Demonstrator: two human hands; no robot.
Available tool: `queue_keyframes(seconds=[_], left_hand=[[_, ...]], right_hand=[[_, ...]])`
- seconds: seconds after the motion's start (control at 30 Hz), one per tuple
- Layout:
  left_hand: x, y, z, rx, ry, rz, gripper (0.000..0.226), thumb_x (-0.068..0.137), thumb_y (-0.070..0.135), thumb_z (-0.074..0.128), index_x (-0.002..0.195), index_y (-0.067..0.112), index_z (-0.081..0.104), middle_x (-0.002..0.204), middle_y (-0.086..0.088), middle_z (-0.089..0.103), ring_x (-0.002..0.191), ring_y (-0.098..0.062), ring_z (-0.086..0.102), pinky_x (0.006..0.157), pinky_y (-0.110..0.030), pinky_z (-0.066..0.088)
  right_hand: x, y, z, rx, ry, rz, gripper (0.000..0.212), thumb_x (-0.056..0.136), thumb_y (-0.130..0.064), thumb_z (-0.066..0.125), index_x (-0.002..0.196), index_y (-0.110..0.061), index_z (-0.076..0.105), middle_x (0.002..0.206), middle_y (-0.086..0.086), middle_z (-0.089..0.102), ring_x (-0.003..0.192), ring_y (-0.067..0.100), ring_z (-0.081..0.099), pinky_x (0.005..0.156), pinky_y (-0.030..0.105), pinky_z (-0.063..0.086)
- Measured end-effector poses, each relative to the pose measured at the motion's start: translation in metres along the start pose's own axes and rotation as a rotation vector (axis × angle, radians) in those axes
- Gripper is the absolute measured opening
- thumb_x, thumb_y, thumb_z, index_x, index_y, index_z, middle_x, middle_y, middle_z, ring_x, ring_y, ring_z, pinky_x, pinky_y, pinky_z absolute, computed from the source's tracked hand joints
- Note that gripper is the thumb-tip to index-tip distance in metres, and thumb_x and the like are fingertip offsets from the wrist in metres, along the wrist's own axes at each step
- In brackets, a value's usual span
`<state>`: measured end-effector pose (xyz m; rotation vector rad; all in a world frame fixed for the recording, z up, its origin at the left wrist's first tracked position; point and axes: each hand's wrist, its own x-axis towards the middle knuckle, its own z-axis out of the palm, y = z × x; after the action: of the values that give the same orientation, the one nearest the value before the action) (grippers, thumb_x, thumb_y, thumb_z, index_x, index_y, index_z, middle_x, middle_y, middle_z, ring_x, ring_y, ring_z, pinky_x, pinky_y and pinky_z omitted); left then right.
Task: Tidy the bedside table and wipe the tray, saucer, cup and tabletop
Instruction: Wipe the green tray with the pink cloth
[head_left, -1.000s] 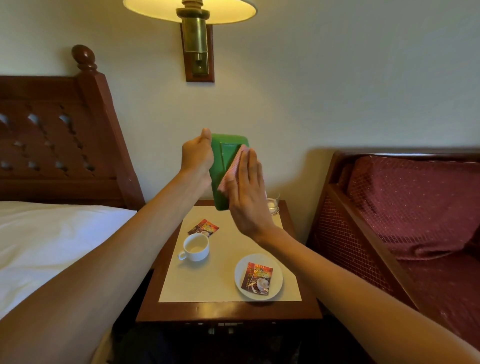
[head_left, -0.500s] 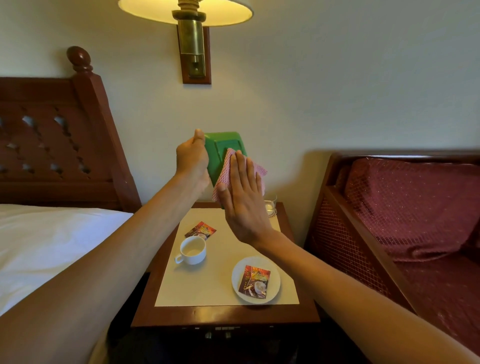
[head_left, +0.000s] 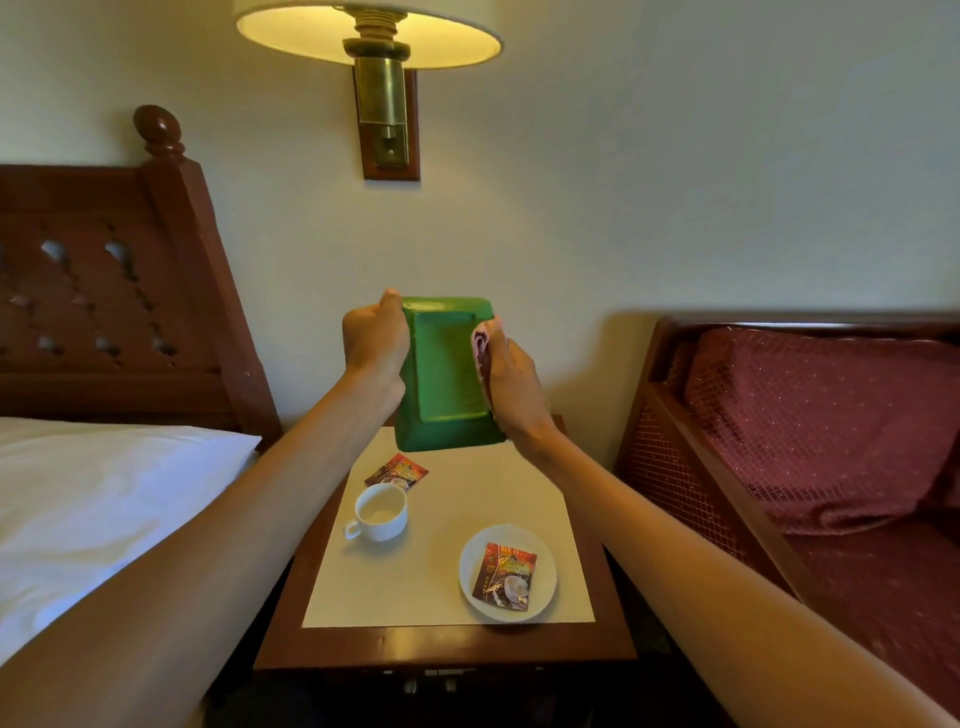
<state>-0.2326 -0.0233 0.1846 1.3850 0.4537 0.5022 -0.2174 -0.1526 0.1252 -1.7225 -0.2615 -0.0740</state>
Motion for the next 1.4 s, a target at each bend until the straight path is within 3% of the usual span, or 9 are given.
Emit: queue_keyframes(seconds=[0.1, 0.27, 0.4, 0.6, 0.77, 0.97, 1.2, 1.33, 1.4], left_hand=[[0.007, 0.002, -0.001, 0.019, 0.033, 0.034, 0.038, 0.099, 0.030, 0.047, 0.064, 0.017, 0.044, 0.066, -0.005, 0.052, 0.063, -0.021, 0.056, 0.058, -0.027, 0.047], [0.002, -0.013, 0.000, 0.098, -0.112, -0.098, 0.029, 0.101, 0.036, 0.046, 0.085, 0.014, 0.055, 0.079, -0.011, 0.059, 0.072, -0.026, 0.060, 0.066, -0.031, 0.050], [0.007, -0.004, 0.002, 0.078, -0.051, -0.073, 0.030, 0.100, 0.034, 0.048, 0.077, 0.015, 0.052, 0.079, -0.011, 0.058, 0.072, -0.026, 0.059, 0.068, -0.033, 0.051], [0.016, 0.000, -0.003, -0.173, 0.077, -0.079, 0.029, 0.099, 0.024, 0.048, 0.072, 0.015, 0.048, 0.070, -0.002, 0.053, 0.070, -0.023, 0.058, 0.070, -0.033, 0.050], [0.017, 0.005, -0.026, -0.075, -0.441, -0.180, 0.010, 0.087, 0.027, 0.068, 0.088, 0.018, 0.064, 0.078, -0.005, 0.063, 0.067, -0.019, 0.066, 0.065, -0.028, 0.055], [0.014, 0.010, -0.038, 0.270, -0.879, -0.141, 0.047, 0.089, 0.029, 0.067, 0.127, 0.001, 0.062, 0.118, -0.021, 0.069, 0.106, -0.037, 0.068, 0.089, -0.047, 0.058], [0.018, 0.008, -0.031, 0.198, -0.630, -0.073, 0.030, 0.085, 0.025, 0.074, 0.105, 0.002, 0.072, 0.102, -0.021, 0.073, 0.091, -0.038, 0.071, 0.075, -0.045, 0.061], [0.023, 0.012, -0.016, 0.031, -0.313, -0.048, 0.017, 0.087, 0.026, 0.073, 0.089, 0.009, 0.069, 0.090, -0.015, 0.068, 0.078, -0.031, 0.067, 0.075, -0.046, 0.058], [0.024, 0.012, -0.017, 0.029, -0.334, -0.047, 0.021, 0.090, 0.025, 0.070, 0.097, 0.005, 0.068, 0.093, -0.017, 0.068, 0.082, -0.032, 0.068, 0.075, -0.047, 0.059]], right_hand=[[-0.007, 0.004, -0.003, 0.023, -0.035, -0.026, 0.055, 0.106, -0.049, 0.025, 0.114, -0.013, 0.066, 0.100, 0.000, 0.073, 0.087, 0.007, 0.070, 0.062, 0.012, 0.051], [0.009, -0.016, -0.012, 0.006, 0.019, -0.071, 0.059, 0.106, -0.049, 0.029, 0.076, -0.012, 0.064, 0.068, 0.003, 0.065, 0.063, 0.012, 0.063, 0.063, 0.030, 0.051], [0.004, -0.014, -0.008, 0.026, 0.006, -0.025, 0.062, 0.105, -0.053, 0.026, 0.091, -0.011, 0.070, 0.080, 0.005, 0.073, 0.075, 0.015, 0.070, 0.069, 0.029, 0.056], [-0.016, -0.004, -0.013, 0.031, -0.080, -0.009, 0.061, 0.104, -0.052, 0.030, 0.103, -0.004, 0.068, 0.074, 0.012, 0.072, 0.051, 0.016, 0.067, 0.037, 0.019, 0.044], [0.000, -0.009, -0.040, -0.049, -0.079, 0.057, 0.055, 0.099, -0.054, 0.047, 0.066, -0.012, 0.061, 0.054, 0.005, 0.057, 0.041, 0.016, 0.052, 0.041, 0.023, 0.042], [0.012, -0.011, -0.046, -0.187, -0.047, 0.073, 0.050, 0.094, -0.051, 0.054, 0.060, -0.015, 0.052, 0.059, 0.012, 0.050, 0.047, 0.021, 0.046, 0.045, 0.029, 0.036], [0.007, -0.004, -0.038, 0.011, 0.069, 0.248, 0.049, 0.099, -0.049, 0.044, 0.069, -0.012, 0.051, 0.046, 0.003, 0.043, 0.033, 0.014, 0.039, 0.039, 0.021, 0.029], [0.012, -0.012, -0.017, 0.278, 0.154, 0.313, 0.051, 0.103, -0.048, 0.036, 0.099, -0.004, 0.060, 0.085, 0.015, 0.067, 0.068, 0.024, 0.068, 0.045, 0.022, 0.048], [0.017, -0.014, -0.017, 0.281, 0.178, 0.324, 0.049, 0.102, -0.048, 0.037, 0.104, -0.004, 0.060, 0.091, 0.015, 0.067, 0.074, 0.028, 0.068, 0.045, 0.024, 0.049]])
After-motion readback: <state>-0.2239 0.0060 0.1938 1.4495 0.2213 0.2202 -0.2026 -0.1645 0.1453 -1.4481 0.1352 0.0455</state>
